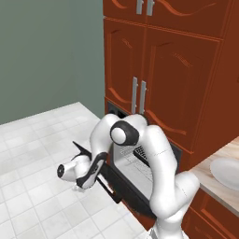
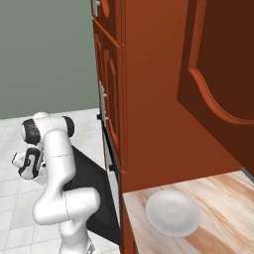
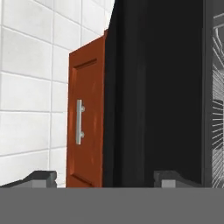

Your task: Take the baked cake out of the oven and place it on the plate for cooling. Then close the oven door.

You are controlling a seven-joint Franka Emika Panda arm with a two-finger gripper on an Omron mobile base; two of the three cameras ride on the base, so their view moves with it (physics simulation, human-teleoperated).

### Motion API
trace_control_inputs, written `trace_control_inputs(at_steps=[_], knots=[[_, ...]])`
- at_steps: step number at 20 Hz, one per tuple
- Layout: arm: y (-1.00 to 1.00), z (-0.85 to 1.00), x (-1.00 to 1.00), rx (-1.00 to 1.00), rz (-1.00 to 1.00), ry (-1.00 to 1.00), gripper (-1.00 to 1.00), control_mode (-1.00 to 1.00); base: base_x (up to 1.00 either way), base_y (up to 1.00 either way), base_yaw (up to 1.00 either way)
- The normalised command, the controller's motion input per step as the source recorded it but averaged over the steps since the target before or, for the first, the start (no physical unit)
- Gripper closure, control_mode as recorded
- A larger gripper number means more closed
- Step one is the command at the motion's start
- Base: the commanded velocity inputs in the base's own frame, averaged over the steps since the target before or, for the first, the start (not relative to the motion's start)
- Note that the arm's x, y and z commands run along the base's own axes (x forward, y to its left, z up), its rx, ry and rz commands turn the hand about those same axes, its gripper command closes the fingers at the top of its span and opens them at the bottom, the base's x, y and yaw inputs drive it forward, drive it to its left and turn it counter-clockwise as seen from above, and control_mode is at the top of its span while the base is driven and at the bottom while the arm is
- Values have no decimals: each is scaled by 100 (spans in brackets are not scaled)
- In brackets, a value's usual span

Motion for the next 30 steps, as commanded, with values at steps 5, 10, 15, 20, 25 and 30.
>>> trace_control_inputs(at_steps=[5, 10, 15, 20, 25, 30], knots=[[43, 44, 4, 0, 0, -23, -100, -100, 0, 0, 0], [40, 50, 4, 0, 0, -24, -100, -100, 0, 0, 0], [30, 46, 0, 12, -1, -3, -100, -100, 0, 0, 0], [5, 24, 7, 23, -1, 9, -100, -100, 0, 0, 0], [-11, -6, 17, 12, 0, 8, -100, -100, 0, 0, 0], [-21, -30, 23, 1, 0, 0, -100, -100, 0, 0, 0]])
